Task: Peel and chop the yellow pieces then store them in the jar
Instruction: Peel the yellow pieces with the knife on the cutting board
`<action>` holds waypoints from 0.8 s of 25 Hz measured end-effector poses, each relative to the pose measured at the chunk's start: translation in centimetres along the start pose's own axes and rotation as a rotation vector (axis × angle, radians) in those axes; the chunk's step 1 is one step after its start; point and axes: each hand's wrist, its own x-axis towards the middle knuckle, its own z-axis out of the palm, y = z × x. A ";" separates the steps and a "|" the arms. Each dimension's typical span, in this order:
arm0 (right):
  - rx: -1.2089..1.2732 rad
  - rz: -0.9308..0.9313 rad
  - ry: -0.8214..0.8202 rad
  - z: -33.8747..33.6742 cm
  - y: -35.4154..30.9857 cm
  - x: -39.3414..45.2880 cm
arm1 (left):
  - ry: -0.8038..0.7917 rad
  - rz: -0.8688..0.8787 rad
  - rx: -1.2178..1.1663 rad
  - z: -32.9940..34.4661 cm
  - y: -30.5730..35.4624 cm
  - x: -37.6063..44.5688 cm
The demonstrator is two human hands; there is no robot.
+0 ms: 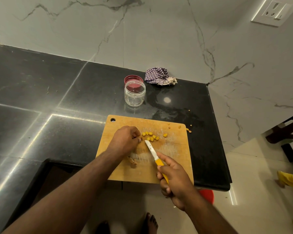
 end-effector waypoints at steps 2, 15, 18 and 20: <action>-0.280 -0.114 0.047 0.4 -0.3 0.3 | 0.013 0.011 0.000 0.0 0.0 -0.1; -1.165 -0.324 0.118 3.6 -0.6 1.2 | 0.033 0.016 0.022 0.0 -0.2 0.0; -1.253 -0.310 0.111 4.2 -0.9 1.3 | 0.030 0.020 0.037 0.0 -0.3 0.1; -1.258 -0.292 0.100 4.5 -1.4 1.9 | 0.030 0.030 0.045 0.1 -0.3 0.1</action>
